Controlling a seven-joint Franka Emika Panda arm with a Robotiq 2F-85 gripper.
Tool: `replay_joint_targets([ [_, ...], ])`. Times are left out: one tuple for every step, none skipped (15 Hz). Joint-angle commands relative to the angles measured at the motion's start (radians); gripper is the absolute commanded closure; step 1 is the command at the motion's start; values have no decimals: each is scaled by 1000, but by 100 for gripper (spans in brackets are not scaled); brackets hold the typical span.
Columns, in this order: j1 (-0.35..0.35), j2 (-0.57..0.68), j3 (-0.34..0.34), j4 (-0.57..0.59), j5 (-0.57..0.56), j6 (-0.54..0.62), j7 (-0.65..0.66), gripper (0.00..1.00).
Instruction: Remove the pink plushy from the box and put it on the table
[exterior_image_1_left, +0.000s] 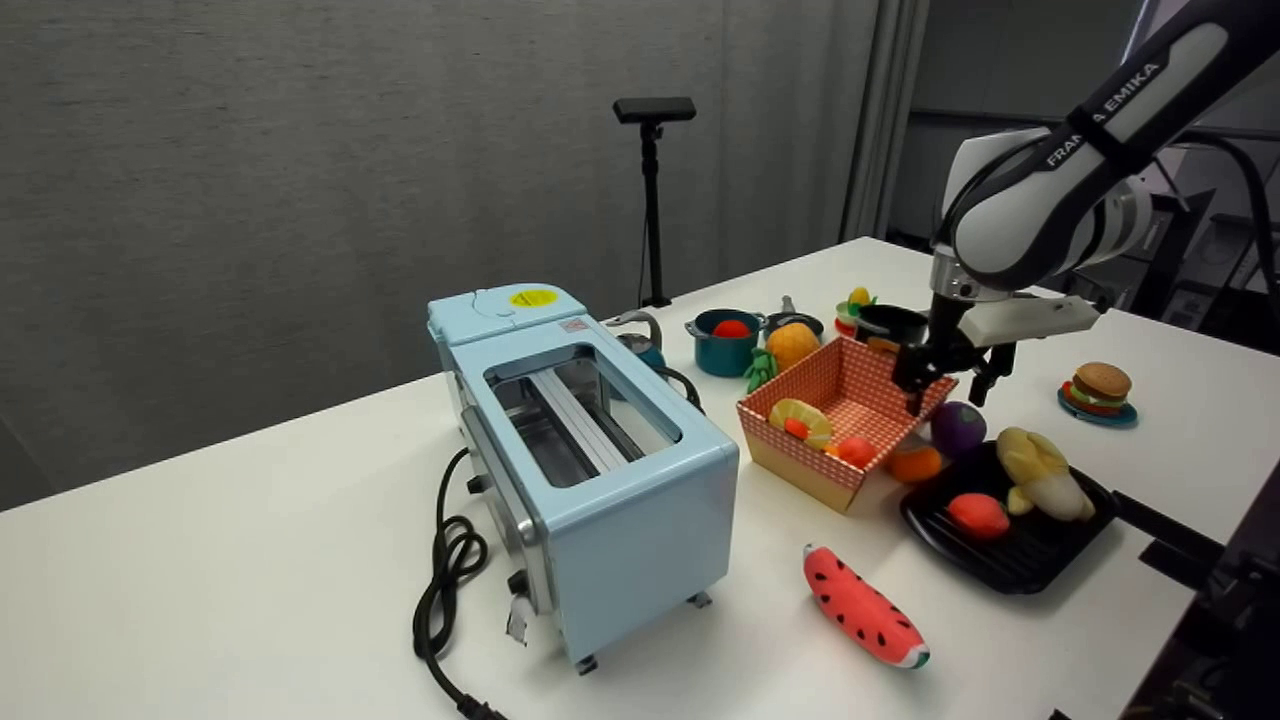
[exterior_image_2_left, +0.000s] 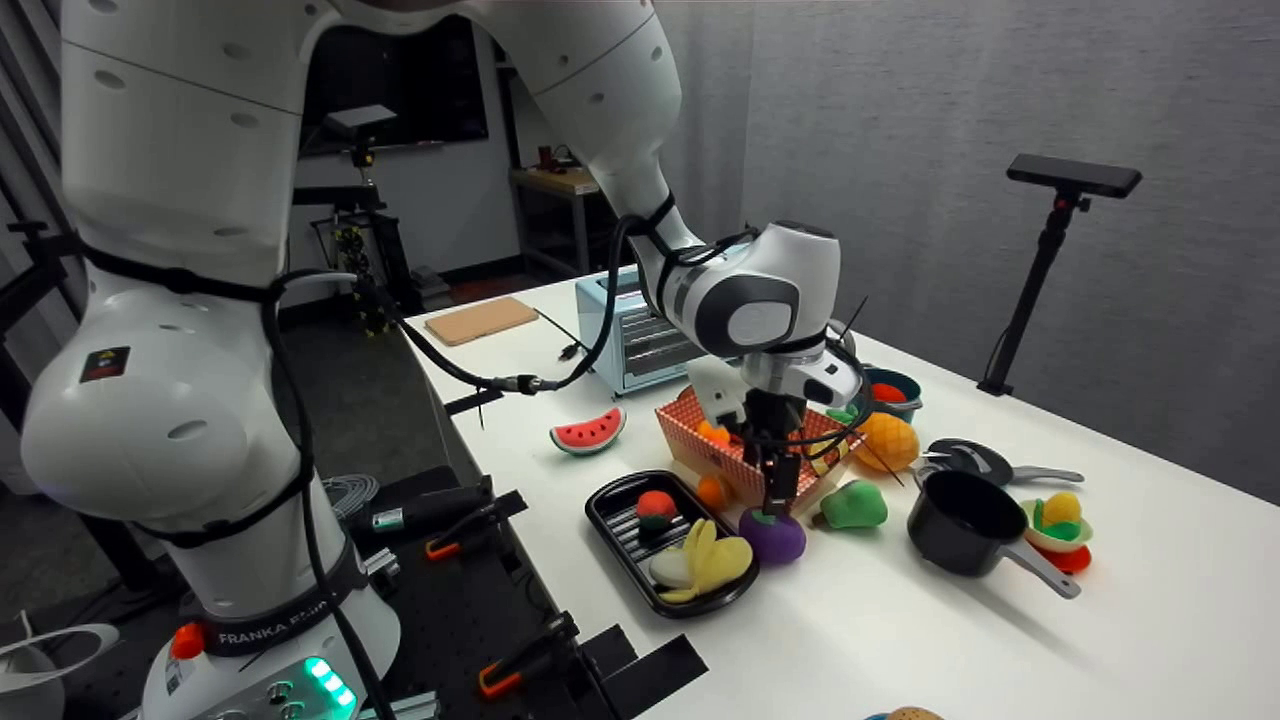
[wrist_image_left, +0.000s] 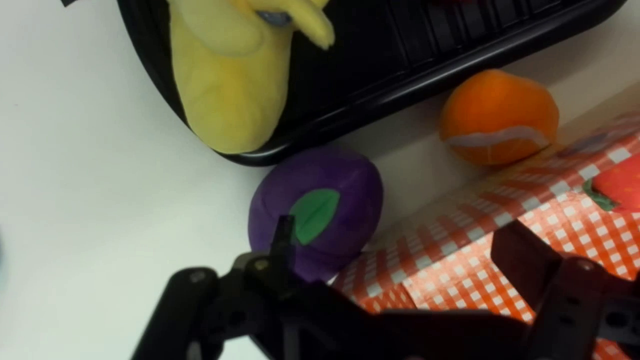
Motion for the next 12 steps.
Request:
replay_joint_targets([
  [35, -52, 0, -21, -5, 2, 13, 0],
  [44, -59, 0, -19, -9, -4, 18, 0],
  [54, -64, 0, -13, -12, -13, 24, 0],
  [61, -69, 3, -7, -12, -21, 25, 0],
  [66, -76, 7, -2, -10, -27, 21, 0],
  [70, -82, 12, 3, -7, -31, 16, 0],
  [73, -84, 16, 8, -5, -31, 12, 0],
  [75, -87, 20, 13, -5, -32, 9, 0],
  [76, -84, 22, 23, -8, -34, 5, 0],
  [76, -78, 24, 33, -8, -39, 3, 0],
  [72, -65, 27, 51, -4, -48, -7, 0],
  [72, -50, 26, 68, -7, -53, -7, 0],
])
